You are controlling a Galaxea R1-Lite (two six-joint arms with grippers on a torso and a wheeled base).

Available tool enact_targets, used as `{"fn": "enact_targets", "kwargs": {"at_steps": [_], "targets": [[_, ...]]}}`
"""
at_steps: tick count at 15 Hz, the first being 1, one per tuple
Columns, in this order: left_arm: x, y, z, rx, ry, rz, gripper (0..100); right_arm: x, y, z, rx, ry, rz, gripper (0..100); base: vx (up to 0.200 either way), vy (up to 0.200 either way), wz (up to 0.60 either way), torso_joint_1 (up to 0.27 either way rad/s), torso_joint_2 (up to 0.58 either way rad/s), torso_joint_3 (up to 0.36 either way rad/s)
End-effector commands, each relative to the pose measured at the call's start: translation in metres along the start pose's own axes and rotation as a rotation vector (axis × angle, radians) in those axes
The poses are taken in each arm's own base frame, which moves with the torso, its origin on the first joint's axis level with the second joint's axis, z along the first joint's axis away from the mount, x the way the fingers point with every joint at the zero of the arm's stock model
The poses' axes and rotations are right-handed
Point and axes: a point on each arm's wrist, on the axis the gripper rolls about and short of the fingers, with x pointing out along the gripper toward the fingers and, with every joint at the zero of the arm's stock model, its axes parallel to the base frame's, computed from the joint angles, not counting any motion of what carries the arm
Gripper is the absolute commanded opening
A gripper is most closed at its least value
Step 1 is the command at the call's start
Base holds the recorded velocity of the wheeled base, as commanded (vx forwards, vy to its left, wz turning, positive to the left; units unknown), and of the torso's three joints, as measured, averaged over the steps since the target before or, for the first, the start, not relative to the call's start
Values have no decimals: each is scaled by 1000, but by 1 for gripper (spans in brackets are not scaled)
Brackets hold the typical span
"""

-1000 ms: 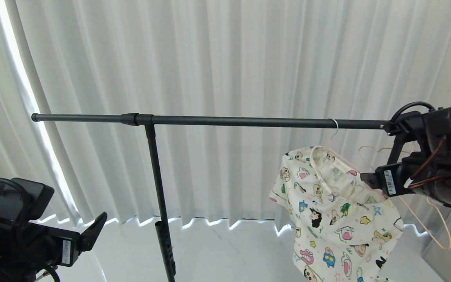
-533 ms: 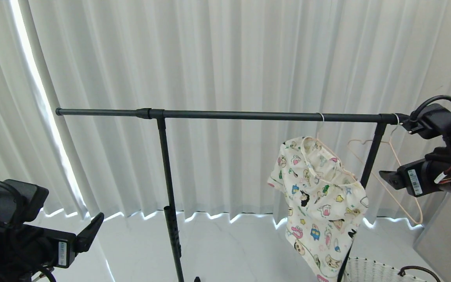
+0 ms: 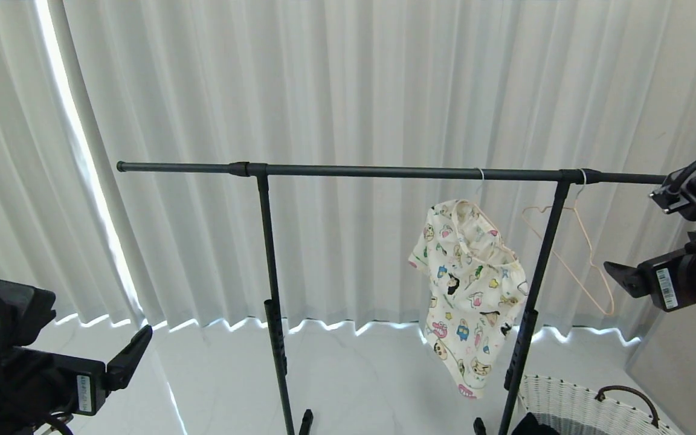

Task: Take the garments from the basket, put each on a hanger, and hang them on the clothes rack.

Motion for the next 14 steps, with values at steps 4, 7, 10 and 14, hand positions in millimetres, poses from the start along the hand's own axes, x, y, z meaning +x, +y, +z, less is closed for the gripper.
{"fn": "enact_targets", "kwargs": {"at_steps": [4, 7, 10, 14], "targets": [[-10, 5, 4, -16, -54, 19, 100, -4, -1, -8, -9, -44, -9, 100, 0, 0, 0, 0, 0, 0], [-11, 5, 4, -18, -62, 23, 100, -4, -1, -7, -7, -46, -11, 100, 0, 0, 0, -40, 90, 48], [-13, 6, 3, -20, -67, 27, 100, -6, -2, -7, -5, -50, -12, 100, 0, 0, 0, -193, 445, 243], [-13, 7, 6, -23, -77, 30, 100, -9, -4, -7, 0, -58, -17, 100, 0, 0, 0, -223, 513, 281]]}}
